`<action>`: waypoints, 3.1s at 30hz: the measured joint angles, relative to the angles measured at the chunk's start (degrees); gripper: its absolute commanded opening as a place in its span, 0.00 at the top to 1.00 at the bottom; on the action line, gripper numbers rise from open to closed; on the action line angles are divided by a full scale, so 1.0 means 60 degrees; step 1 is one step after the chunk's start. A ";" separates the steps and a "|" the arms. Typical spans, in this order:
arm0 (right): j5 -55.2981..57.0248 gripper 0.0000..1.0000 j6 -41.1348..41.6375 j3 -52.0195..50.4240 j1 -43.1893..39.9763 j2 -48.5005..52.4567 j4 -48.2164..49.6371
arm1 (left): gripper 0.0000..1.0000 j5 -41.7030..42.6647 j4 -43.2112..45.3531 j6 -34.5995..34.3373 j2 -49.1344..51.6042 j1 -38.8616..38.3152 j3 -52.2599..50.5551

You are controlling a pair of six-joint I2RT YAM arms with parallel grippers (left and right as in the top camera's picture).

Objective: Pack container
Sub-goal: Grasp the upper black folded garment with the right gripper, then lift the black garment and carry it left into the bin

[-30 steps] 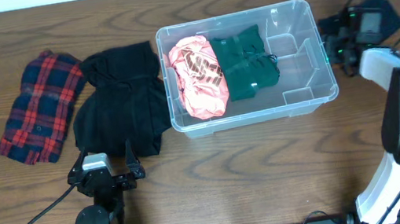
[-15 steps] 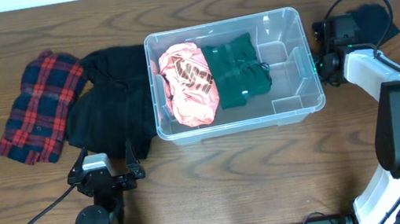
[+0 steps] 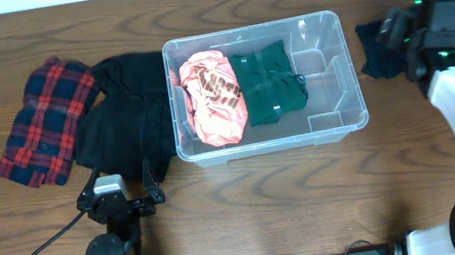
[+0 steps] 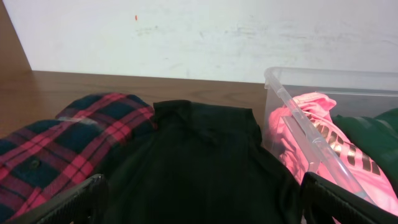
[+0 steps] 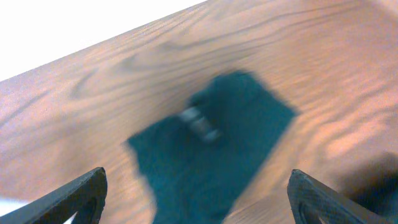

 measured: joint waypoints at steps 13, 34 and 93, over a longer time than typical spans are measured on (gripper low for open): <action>-0.1515 0.08 0.1741 0.0004 -0.1963 0.2546 0.2320 | 0.02 0.0000 -0.0004 0.0000 0.0000 0.0000 0.0000; -0.2958 0.76 0.3577 0.0015 -0.1625 0.4204 0.2885 | 0.02 0.0004 -0.0004 0.0000 0.0000 0.0000 0.0000; -0.5220 0.99 -0.2546 -0.0025 0.3628 -0.1067 -0.2692 | 0.02 0.0000 0.0000 0.0000 0.0000 0.0000 0.0000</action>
